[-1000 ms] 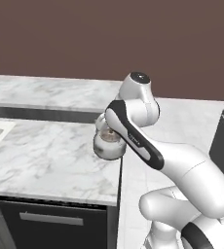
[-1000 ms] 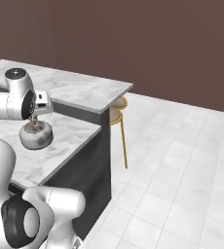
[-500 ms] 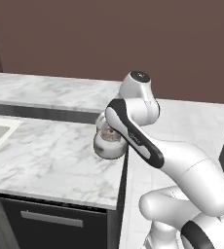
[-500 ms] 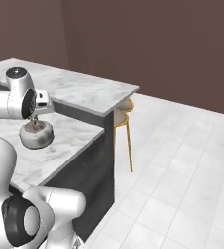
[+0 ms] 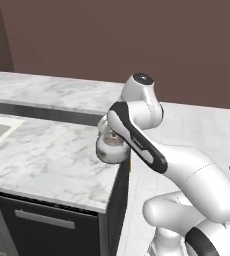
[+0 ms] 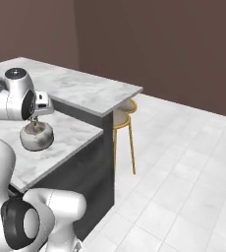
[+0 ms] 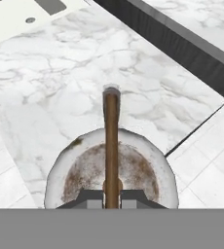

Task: The kettle is done boiling. Turn off the stove, then wait for 300 timesteps before moving the kettle to the dining table.

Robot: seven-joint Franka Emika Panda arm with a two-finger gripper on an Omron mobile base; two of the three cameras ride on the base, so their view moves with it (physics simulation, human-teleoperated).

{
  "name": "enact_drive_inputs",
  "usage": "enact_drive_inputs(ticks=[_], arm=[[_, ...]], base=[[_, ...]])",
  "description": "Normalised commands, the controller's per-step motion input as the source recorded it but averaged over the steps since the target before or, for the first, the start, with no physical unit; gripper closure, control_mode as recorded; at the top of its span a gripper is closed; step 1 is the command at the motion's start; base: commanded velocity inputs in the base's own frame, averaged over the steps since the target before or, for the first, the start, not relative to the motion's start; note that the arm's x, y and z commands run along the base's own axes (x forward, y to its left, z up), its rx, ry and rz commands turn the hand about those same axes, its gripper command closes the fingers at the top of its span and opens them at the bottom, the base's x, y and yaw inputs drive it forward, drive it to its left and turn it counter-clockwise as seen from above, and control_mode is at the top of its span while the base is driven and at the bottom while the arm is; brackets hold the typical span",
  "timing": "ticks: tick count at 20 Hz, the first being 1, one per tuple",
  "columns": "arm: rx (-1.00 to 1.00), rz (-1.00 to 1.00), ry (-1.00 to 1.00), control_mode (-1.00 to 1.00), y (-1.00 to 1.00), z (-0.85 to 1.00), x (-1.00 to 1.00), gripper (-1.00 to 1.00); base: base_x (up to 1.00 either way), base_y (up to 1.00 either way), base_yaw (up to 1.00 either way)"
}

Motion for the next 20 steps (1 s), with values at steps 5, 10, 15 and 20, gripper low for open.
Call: enact_drive_inputs(ticks=[5,10,15,20], arm=[[0.0,0.0,0.0,1.0,0.0,0.0,0.0,1.0],[0.0,0.0,0.0,1.0,0.0,0.0,0.0,1.0],[0.0,0.0,0.0,1.0,0.0,0.0,0.0,1.0],[0.0,0.0,0.0,1.0,0.0,0.0,0.0,1.0]], base=[[0.0,-0.58,0.22],[0.03,-0.34,0.32],[0.09,-0.28,0.39],[0.1,-0.32,0.42]])
